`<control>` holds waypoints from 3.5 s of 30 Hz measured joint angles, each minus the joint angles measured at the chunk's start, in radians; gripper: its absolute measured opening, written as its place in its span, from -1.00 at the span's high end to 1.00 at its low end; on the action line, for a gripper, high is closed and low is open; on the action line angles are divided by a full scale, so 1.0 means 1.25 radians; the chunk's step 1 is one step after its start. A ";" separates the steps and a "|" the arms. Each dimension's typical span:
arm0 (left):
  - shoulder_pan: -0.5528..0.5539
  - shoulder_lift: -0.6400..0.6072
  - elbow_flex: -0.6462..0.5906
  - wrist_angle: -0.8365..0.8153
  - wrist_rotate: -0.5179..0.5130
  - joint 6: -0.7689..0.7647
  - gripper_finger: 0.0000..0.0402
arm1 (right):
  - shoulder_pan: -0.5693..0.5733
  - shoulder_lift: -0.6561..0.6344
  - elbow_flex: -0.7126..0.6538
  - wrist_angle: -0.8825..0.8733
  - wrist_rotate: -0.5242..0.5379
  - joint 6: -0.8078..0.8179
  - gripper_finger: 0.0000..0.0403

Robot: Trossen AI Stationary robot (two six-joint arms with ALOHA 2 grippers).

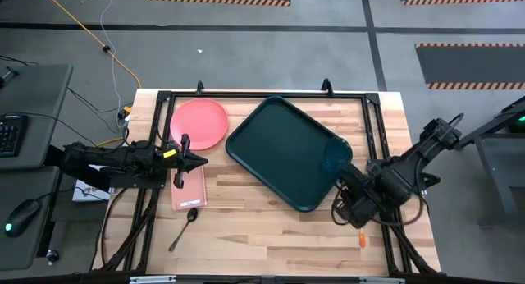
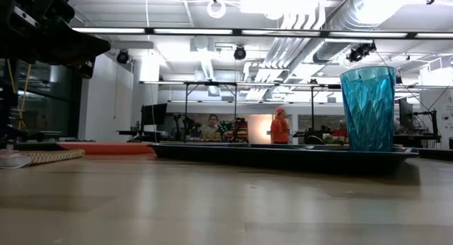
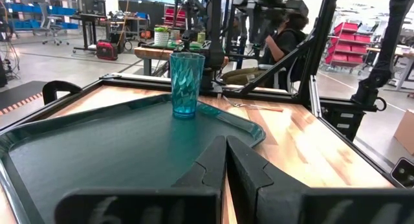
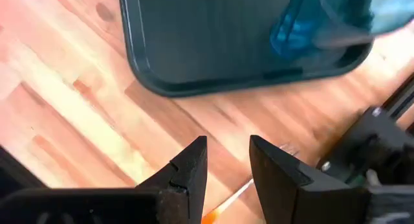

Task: Pick and place plate/cup/fork/spoon on tray
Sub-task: Put the orange fork on the black serving tray to the left

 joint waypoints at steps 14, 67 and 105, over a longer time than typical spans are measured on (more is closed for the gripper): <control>0.000 0.000 0.000 0.000 0.000 0.000 0.97 | 0.097 -0.042 -0.260 0.077 -0.242 0.320 0.46; 0.000 0.000 0.000 0.000 0.000 0.000 0.97 | 0.130 -0.129 -0.770 0.672 -0.302 0.650 0.46; 0.000 0.000 0.000 0.000 0.000 0.000 0.97 | 0.086 -0.128 -0.507 0.668 0.069 0.142 0.98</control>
